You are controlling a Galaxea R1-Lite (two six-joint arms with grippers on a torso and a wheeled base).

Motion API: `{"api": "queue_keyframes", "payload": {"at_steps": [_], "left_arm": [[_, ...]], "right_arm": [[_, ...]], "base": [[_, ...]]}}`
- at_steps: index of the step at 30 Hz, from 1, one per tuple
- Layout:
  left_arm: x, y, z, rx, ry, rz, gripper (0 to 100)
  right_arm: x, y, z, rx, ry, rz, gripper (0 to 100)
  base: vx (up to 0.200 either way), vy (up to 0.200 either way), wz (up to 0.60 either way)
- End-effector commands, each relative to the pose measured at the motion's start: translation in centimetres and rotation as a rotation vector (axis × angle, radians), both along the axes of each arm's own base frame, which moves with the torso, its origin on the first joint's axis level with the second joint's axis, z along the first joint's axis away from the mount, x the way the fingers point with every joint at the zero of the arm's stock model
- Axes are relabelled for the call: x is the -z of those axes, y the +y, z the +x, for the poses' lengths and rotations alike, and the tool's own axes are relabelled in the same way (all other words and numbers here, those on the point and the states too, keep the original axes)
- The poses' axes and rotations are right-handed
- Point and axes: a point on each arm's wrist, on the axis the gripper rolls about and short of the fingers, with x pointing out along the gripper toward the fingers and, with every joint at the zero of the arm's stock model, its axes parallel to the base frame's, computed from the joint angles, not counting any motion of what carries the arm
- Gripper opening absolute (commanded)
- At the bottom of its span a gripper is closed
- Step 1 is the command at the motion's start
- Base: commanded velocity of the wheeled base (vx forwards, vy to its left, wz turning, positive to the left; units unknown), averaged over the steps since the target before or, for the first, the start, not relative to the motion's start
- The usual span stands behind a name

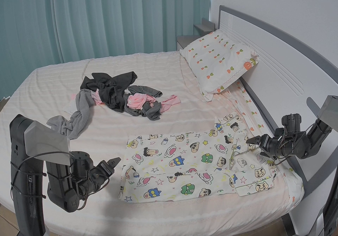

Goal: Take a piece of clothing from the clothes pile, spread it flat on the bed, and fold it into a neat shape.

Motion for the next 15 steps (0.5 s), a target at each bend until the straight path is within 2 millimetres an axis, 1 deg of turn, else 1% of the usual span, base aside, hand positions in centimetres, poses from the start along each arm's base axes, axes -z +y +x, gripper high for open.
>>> {"api": "queue_keyframes", "payload": {"at_steps": [1,3,6,8,9,11,12,15], "left_arm": [[-0.1,-0.1,0.2,0.004,-0.022,-0.007,100],[-0.2,-0.2,0.4,0.013,-0.031,-0.002,100],[-0.3,-0.4,1.6,0.05,-0.08,0.023,100],[0.0,-0.5,1.9,0.071,-0.088,0.04,100],[0.4,-0.4,2.7,0.11,-0.117,0.094,100],[0.6,-0.2,3.8,0.131,-0.147,0.143,100],[0.8,-0.2,4.8,0.147,-0.153,0.178,100],[0.8,-0.5,6.9,0.16,-0.125,0.2,100]], "right_arm": [[0.2,0.0,0.0,-0.007,0.001,-0.008,100],[0.3,0.1,0.0,-0.011,0.002,-0.009,100],[0.2,0.1,0.1,-0.012,0.001,-0.007,100],[0.3,0.2,0.1,-0.014,0.002,-0.008,100],[0.4,0.4,0.1,-0.018,-0.004,-0.009,100],[0.4,0.6,0.2,-0.025,-0.018,-0.009,100],[0.5,0.7,0.1,-0.025,-0.026,-0.01,100],[1.0,0.7,0.1,-0.028,-0.038,-0.01,100]], "base": [[0.0,0.0,0.0],[0.0,0.0,0.0],[0.0,0.0,0.0],[0.0,0.0,0.0],[0.0,0.0,0.0],[0.0,0.0,0.0],[0.0,0.0,0.0],[0.0,0.0,0.0]]}}
